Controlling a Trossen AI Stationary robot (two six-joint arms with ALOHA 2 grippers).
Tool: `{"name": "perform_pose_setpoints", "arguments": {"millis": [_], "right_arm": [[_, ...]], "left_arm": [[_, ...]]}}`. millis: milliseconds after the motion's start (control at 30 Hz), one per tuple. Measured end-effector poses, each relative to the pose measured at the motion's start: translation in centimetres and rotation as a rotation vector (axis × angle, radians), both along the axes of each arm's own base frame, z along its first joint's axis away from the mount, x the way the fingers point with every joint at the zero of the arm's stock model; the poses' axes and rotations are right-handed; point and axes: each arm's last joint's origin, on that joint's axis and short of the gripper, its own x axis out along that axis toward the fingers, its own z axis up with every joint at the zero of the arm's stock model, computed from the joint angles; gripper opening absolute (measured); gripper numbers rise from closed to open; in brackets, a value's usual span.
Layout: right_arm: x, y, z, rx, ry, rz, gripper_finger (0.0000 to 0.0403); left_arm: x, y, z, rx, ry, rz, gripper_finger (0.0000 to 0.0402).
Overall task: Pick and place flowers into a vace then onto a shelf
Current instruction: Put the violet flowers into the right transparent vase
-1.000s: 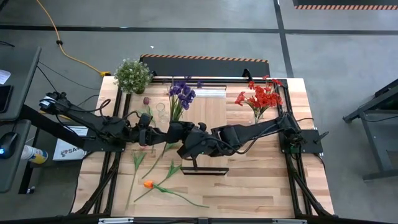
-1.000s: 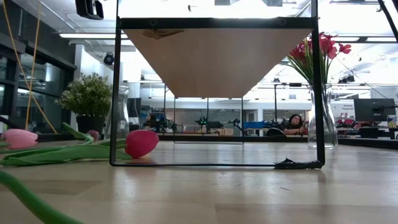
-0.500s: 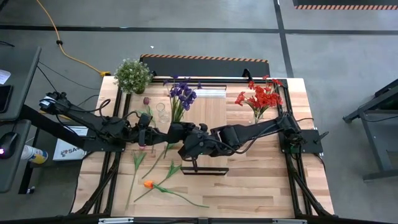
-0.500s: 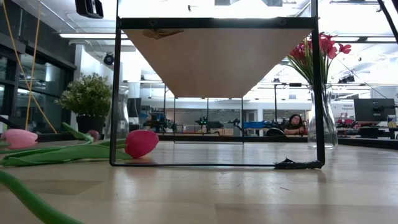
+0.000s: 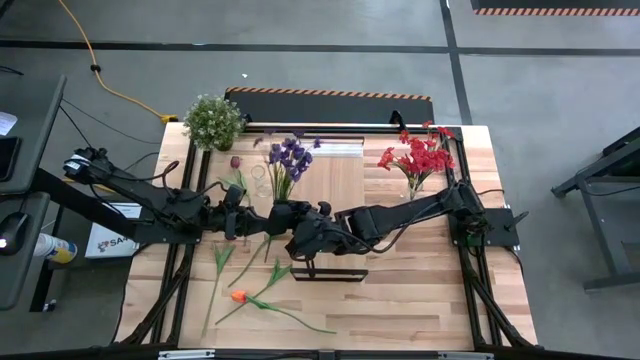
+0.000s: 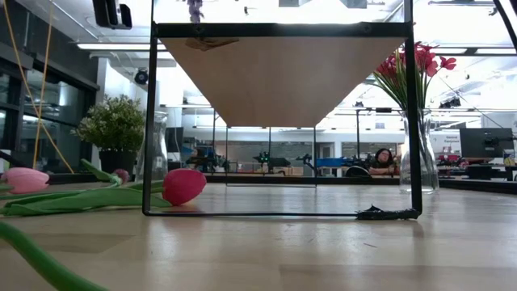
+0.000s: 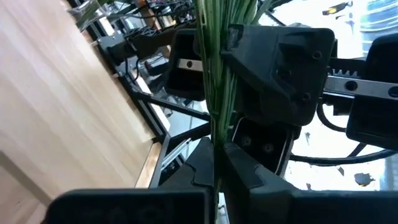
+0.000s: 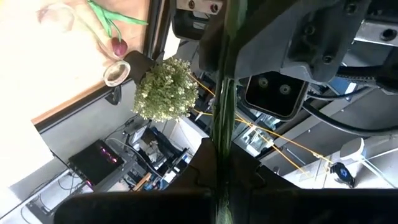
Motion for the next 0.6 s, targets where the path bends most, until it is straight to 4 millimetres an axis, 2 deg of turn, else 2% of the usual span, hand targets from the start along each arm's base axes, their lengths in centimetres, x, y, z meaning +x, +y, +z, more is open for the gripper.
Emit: {"name": "perform_pose_setpoints", "arguments": {"millis": [167,400,600], "right_arm": [[0.16,0.0,0.1,0.022,-0.046,-0.026,0.0004],[0.51,0.09,0.87,0.081,-0.182,-0.073,0.0046],[0.32,0.71,0.94,0.083,-0.196,-0.079,0.0071]], "left_arm": [[-0.01,0.01,-0.12,0.014,0.012,0.001,0.0044],[-0.06,0.06,0.24,0.058,-0.013,0.01,0.0044],[-0.04,0.09,0.28,0.097,-0.019,0.025,0.0044]]}}
